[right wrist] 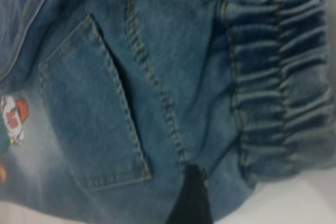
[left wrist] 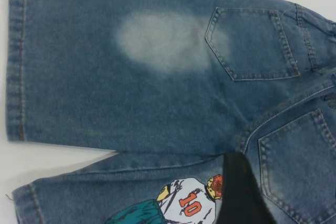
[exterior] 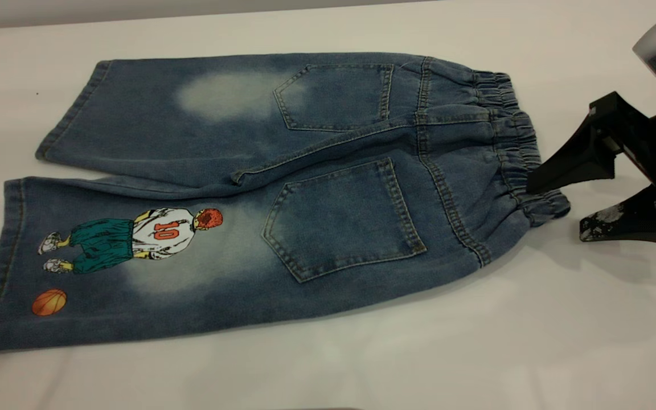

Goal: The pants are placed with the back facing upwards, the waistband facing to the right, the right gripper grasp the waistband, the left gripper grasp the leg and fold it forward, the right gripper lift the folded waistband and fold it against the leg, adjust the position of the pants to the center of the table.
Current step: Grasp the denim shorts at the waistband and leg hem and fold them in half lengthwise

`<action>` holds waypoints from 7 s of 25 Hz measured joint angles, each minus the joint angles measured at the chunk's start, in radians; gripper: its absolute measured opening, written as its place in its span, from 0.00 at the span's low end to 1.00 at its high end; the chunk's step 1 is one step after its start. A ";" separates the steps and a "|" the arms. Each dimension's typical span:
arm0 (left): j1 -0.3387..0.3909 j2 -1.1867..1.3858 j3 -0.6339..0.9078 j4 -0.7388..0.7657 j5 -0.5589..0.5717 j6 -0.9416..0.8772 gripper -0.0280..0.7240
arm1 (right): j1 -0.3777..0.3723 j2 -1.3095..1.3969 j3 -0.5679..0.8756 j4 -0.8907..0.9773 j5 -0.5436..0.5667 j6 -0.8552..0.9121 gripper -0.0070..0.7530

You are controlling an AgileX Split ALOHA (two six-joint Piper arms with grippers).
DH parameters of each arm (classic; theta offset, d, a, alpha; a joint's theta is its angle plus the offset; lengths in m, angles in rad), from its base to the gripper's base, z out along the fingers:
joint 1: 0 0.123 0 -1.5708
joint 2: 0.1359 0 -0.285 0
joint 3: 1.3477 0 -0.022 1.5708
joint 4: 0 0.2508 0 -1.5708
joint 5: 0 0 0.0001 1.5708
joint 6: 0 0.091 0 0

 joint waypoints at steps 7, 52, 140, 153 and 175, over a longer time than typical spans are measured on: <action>0.000 0.000 0.000 -0.001 0.000 0.001 0.54 | 0.000 0.020 -0.033 0.039 -0.002 -0.041 0.75; 0.000 0.430 -0.010 0.698 0.138 -0.800 0.54 | 0.016 0.163 -0.121 0.028 0.058 -0.044 0.06; -0.054 0.752 -0.573 0.727 -0.148 -0.739 0.08 | 0.016 0.174 -0.581 -0.045 0.023 0.113 0.06; -0.161 0.856 -0.576 0.724 -0.448 -0.576 0.20 | 0.016 0.212 -0.642 0.017 0.014 0.026 0.45; -0.171 0.786 -0.643 0.646 0.023 -0.501 0.76 | 0.016 0.135 -0.697 -0.374 0.185 0.277 0.78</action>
